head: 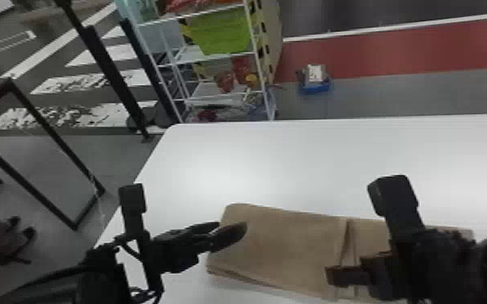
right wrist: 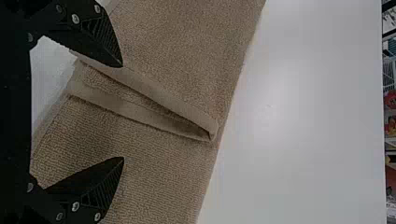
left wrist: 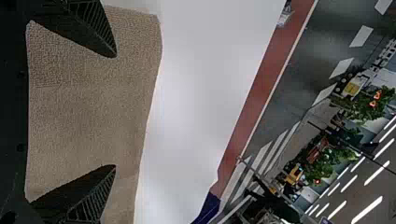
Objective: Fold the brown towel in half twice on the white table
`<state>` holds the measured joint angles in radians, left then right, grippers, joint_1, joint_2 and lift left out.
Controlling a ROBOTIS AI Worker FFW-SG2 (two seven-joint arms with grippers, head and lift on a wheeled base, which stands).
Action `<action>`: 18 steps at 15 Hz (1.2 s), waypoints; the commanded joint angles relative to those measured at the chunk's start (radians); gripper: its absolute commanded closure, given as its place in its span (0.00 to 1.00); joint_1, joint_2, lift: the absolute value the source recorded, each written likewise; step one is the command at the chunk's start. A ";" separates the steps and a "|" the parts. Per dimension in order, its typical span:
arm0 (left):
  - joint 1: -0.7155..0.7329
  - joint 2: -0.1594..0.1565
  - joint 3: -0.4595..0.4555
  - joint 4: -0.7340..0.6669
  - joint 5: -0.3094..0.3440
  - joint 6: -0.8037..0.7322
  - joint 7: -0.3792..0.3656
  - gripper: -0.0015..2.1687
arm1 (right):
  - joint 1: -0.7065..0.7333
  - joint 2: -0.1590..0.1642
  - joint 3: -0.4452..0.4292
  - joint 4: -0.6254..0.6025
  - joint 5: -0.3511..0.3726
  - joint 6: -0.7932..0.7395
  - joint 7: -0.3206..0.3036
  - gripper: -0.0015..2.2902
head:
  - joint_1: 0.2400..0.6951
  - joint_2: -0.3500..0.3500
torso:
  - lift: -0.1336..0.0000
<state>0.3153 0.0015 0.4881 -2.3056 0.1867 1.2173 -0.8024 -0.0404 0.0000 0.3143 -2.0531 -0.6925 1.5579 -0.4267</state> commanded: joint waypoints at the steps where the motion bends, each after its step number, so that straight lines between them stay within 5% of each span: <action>1: 0.001 -0.004 0.009 0.000 0.004 0.000 -0.004 0.02 | -0.007 0.001 0.014 0.016 0.002 0.014 0.000 0.09 | 1.00 1.00 | 0.07; 12: 0.010 -0.004 0.030 0.000 0.007 0.000 -0.015 0.02 | -0.064 0.001 0.020 0.079 -0.001 0.014 0.014 0.10 | 1.00 1.00 | 0.07; 18: 0.013 -0.004 0.032 -0.003 0.007 0.000 -0.015 0.02 | -0.073 0.001 0.020 0.082 -0.009 0.014 0.029 0.19 | 1.00 1.00 | 0.07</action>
<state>0.3275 0.0015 0.5188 -2.3081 0.1932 1.2173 -0.8176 -0.1117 0.0000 0.3343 -1.9734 -0.7038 1.5579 -0.3988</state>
